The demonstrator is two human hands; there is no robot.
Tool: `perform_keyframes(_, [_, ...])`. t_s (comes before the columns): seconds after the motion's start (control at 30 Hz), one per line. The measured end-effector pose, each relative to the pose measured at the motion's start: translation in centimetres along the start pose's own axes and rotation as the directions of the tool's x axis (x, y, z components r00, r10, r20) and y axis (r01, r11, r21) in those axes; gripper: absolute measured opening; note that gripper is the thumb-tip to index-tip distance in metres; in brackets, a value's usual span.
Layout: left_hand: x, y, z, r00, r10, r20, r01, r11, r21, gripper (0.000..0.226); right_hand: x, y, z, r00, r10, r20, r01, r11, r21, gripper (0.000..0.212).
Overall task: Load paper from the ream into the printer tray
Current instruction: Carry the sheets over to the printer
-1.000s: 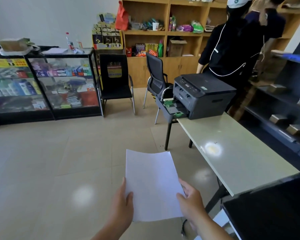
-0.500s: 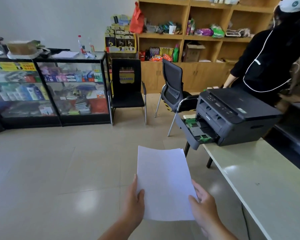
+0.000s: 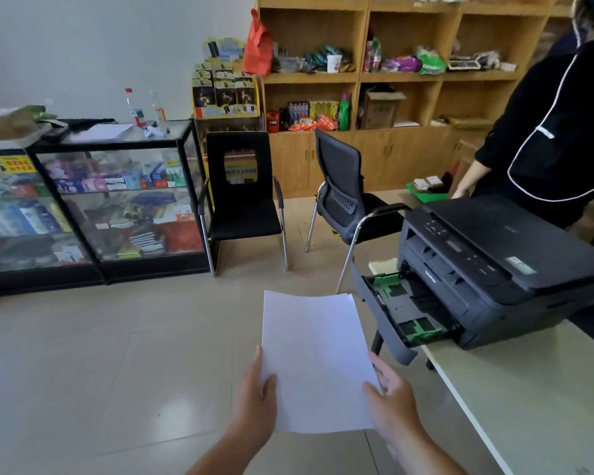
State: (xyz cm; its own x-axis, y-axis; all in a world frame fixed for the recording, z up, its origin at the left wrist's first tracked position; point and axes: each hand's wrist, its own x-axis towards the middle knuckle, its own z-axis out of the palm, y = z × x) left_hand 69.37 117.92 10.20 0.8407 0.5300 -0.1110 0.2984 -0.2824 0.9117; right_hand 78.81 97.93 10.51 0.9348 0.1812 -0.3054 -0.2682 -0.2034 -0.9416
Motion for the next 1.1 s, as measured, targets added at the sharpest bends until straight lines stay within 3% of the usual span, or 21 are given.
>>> perform_keyframes(0.43, [16.2,-1.1,0.5,0.999,0.051,-0.013,-0.05,0.999,0.012,0.056,12.0,-3.4,4.7,0.994,0.099,-0.051,-0.098,0.995,0.02,0.064])
perform_keyframes(0.6, [24.2,-1.3,1.0,0.993,0.11,0.031,-0.111,0.994,0.026,0.097,16.0,-5.3,6.8,0.979,0.123,-0.162,-0.104,0.987,0.121,0.061])
perform_keyframes(0.73, [31.3,-2.0,1.4,0.967,0.083,0.239,-0.101,0.993,0.065,0.101,18.0,-6.0,8.8,0.954,0.144,-0.264,-0.109,0.983,0.145,0.059])
perform_keyframes(0.87, [35.2,-0.6,3.3,0.919,0.135,0.371,-0.211,0.962,0.171,0.061,18.9,-5.8,8.9,0.892,0.196,-0.409,-0.132,0.975,0.18,0.059])
perform_keyframes(0.93, [35.8,0.4,5.0,0.884,0.188,0.428,-0.271,0.952,0.142,0.059,18.9,-5.0,8.2,0.856,0.215,-0.471,-0.132,0.97,0.203,0.06])
perform_keyframes(1.0, [36.1,1.5,6.9,0.848,0.222,0.482,-0.32,0.938,0.131,0.065,18.9,-4.5,7.0,0.803,0.247,-0.542,-0.138,0.962,0.235,0.059])
perform_keyframes(1.1, [36.4,3.1,10.1,0.778,0.209,0.592,-0.34,0.933,0.118,0.055,18.8,-3.7,5.4,0.699,0.318,-0.641,-0.133,0.938,0.32,0.057])
